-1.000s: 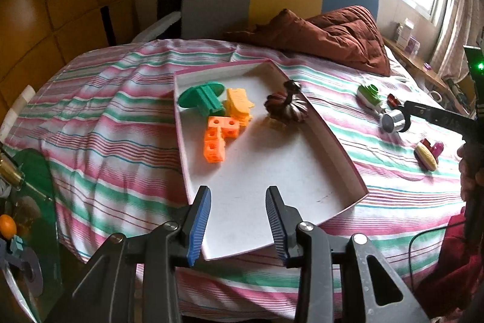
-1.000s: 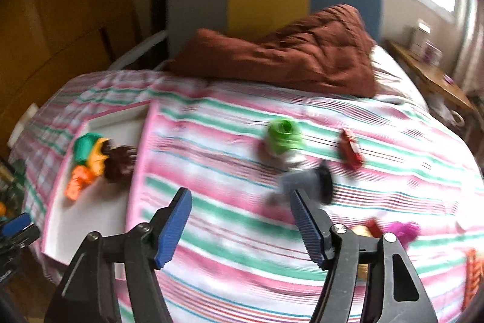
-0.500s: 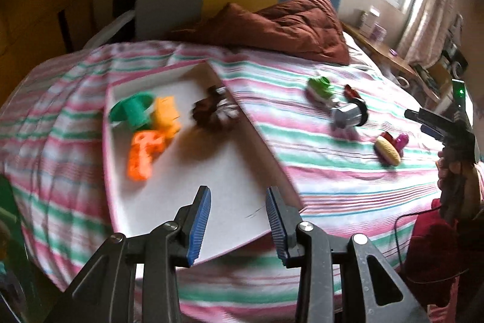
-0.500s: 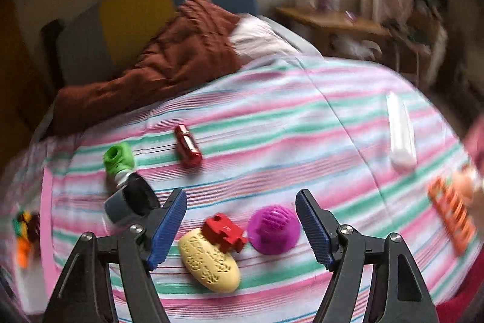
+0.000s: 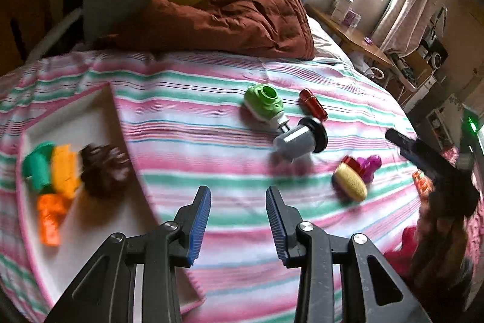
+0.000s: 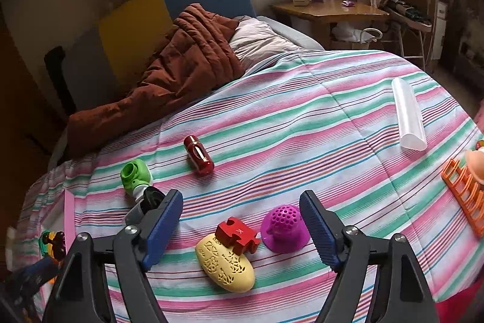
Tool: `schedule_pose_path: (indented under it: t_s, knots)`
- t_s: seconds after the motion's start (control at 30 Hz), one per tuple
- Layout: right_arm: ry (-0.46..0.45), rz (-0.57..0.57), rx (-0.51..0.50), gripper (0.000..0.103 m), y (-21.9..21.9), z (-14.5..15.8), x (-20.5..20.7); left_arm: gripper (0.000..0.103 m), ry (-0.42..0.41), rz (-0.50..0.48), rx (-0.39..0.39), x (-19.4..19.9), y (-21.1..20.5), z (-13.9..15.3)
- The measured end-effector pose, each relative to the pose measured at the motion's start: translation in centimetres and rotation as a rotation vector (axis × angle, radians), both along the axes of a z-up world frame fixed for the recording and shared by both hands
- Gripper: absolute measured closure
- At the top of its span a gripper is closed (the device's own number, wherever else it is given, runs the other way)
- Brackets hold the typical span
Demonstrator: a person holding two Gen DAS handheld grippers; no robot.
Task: Organize rigid objects
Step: 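Withdraw both tools from the tray toward the remaining toys, then grasp the lime-green nozzle piece with the left gripper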
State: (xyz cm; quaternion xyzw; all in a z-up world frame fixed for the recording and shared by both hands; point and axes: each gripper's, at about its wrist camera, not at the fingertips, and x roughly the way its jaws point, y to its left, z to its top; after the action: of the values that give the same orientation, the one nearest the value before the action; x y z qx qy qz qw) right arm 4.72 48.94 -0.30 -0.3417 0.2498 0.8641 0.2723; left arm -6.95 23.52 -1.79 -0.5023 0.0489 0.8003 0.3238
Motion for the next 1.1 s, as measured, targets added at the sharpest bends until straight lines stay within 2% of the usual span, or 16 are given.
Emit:
schedule_pose_path:
  t_s: [0.17, 0.33, 0.4, 0.47, 0.53, 0.6, 0.77, 0.83, 0.87, 0.93, 0.97, 1.1]
  knots:
    - [0.009, 0.012, -0.026, 0.022, 0.0, -0.1, 0.0, 0.063, -0.070, 0.001, -0.002, -3.0, 4.3, -1.7]
    - [0.012, 0.023, -0.051, 0.022, 0.2, -0.2, -0.2, 0.060, -0.089, -0.003, -0.011, -5.6, 8.0, -2.8]
    - [0.014, 0.026, -0.058, 0.022, 0.2, -0.3, -0.2, 0.033, -0.117, 0.003, 0.006, -6.7, 9.2, -3.5]
    - [0.014, 0.032, -0.067, 0.022, 0.3, -0.4, -0.3, 0.028, -0.157, 0.010, 0.045, -7.9, 10.3, -4.0]
    - [0.011, 0.037, -0.075, 0.022, 0.3, -0.5, -0.4, 0.027, -0.159, 0.025, 0.029, -9.1, 11.8, -4.6]
    - [0.014, 0.043, -0.088, 0.022, 0.4, -0.6, -0.5, 0.021, -0.161, 0.029, 0.024, -9.8, 12.7, -4.9]
    - [0.022, 0.049, -0.112, 0.022, 0.5, -0.8, -0.5, 0.021, -0.210, 0.072, -0.026, -12.0, 14.9, -7.1]
    - [0.019, 0.047, -0.119, 0.021, 0.6, -1.0, -0.6, 0.022, -0.213, 0.076, -0.061, -12.4, 15.5, -8.1]
    - [0.019, 0.045, -0.120, 0.021, 0.7, -1.0, -0.5, 0.022, -0.185, 0.074, -0.062, -12.2, 15.7, -8.1]
    - [0.017, 0.038, -0.116, 0.021, 0.7, -1.0, -0.5, 0.030, -0.153, 0.073, -0.086, -11.9, 15.7, -8.1]
    - [0.017, 0.036, -0.114, 0.021, 0.8, -1.0, -0.4, 0.040, -0.125, 0.067, -0.109, -11.6, 15.4, -8.0]
    - [0.013, 0.032, -0.108, 0.021, 0.8, -1.0, -0.5, 0.040, -0.138, 0.036, -0.075, -11.0, 13.4, -7.8]
